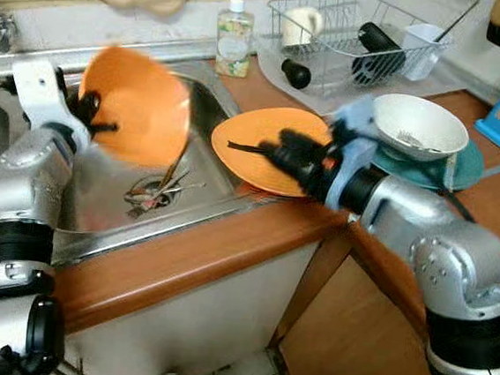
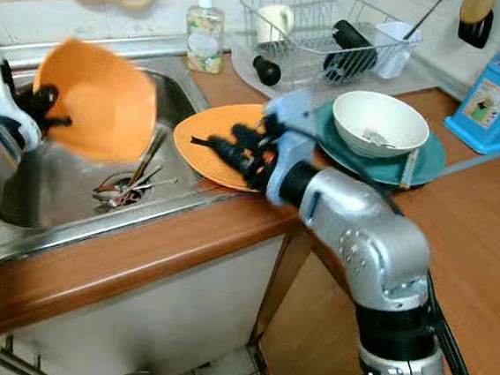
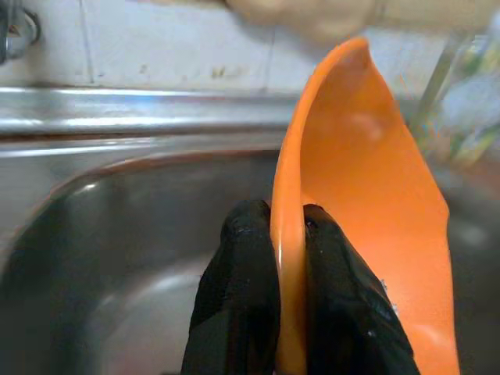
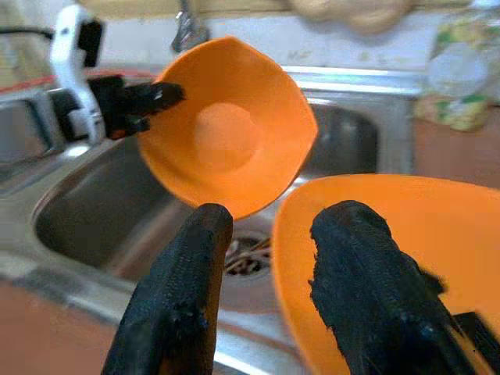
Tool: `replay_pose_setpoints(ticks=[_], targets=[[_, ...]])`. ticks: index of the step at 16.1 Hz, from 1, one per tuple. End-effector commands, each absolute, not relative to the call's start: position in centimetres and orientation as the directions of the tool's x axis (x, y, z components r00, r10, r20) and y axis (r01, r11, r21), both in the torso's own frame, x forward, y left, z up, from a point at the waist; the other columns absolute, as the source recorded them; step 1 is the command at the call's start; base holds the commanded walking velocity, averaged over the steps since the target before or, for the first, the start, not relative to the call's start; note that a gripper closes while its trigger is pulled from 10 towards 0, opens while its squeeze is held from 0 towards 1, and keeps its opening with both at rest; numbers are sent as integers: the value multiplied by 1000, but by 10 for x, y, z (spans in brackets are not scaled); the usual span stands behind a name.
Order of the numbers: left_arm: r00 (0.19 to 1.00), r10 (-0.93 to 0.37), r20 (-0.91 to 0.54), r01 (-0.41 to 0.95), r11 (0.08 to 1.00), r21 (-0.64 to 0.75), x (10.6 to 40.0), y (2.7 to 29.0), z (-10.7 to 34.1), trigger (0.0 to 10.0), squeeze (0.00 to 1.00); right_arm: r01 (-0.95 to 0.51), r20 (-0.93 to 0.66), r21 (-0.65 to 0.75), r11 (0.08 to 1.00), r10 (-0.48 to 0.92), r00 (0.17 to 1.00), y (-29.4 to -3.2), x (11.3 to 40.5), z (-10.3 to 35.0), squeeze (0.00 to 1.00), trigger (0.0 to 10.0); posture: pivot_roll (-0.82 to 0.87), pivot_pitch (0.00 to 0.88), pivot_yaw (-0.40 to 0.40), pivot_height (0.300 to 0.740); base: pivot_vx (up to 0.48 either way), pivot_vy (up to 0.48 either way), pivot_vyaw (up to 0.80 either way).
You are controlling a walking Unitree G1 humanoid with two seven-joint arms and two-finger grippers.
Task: Kitchen organization
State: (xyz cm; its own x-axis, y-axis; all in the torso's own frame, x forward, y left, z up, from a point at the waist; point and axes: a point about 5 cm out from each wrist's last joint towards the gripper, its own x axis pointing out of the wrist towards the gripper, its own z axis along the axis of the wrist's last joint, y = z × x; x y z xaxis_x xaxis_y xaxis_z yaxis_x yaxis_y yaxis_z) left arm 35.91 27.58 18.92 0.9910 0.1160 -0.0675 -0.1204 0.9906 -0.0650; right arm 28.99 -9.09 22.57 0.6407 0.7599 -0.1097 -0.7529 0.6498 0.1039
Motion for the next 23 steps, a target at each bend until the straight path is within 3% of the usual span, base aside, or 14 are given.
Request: replay_pose_setpoints(ticks=[1, 3, 9, 10, 11, 12, 20, 23], targets=[[994, 105, -11, -105, 994, -29, 364, 271, 204, 0, 0, -759, -117, 80, 646, 763, 636, -91, 288, 227, 0, 10000, -5, 0, 18, 740, 0, 0, 0], [990, 102, -99, -94, 992, 85, 372, 262, 183, 0, 0, -778, -165, 54, 626, 774, 611, -90, 284, 220, 0, 10000, -12, 0, 25, 740, 0, 0, 0], [970, 82, -228, -58, 992, 112, 378, 243, 151, 0, 0, -782, -267, 25, 622, 758, 595, -91, 279, 205, 0, 10000, -12, 0, 27, 740, 0, 0, 0], [968, 66, -244, -42, 994, 105, 379, 239, 147, 3647, 0, -779, -274, 25, 627, 753, 598, -92, 279, 204, 0, 10000, -11, 0, 27, 740, 0, 0, 0], [960, 47, -277, -19, 995, 102, 379, 235, 140, 10000, 0, -777, -284, 22, 629, 749, 599, -92, 279, 202, 0, 10000, -11, 0, 25, 740, 0, 0, 0], [956, 38, -290, -11, 996, 94, 379, 234, 137, 10000, 1000, -776, -290, 19, 630, 746, 599, -92, 279, 201, 0, 10000, -12, 0, 26, 740, 0, 0, 0], [952, 40, -305, -2, 992, 125, 375, 239, 132, 10000, 1000, -709, -307, 13, 705, 678, 668, -99, 288, 196, 0, 10000, -9, 0, 26, 740, 0, 0, 0], [958, 79, -274, -20, 977, 211, 370, 252, 132, 10000, 1000, -497, -305, 35, 867, 483, 821, -123, 311, 190, 0, 10000, -8, 0, 27, 740, 0, 0, 0]])
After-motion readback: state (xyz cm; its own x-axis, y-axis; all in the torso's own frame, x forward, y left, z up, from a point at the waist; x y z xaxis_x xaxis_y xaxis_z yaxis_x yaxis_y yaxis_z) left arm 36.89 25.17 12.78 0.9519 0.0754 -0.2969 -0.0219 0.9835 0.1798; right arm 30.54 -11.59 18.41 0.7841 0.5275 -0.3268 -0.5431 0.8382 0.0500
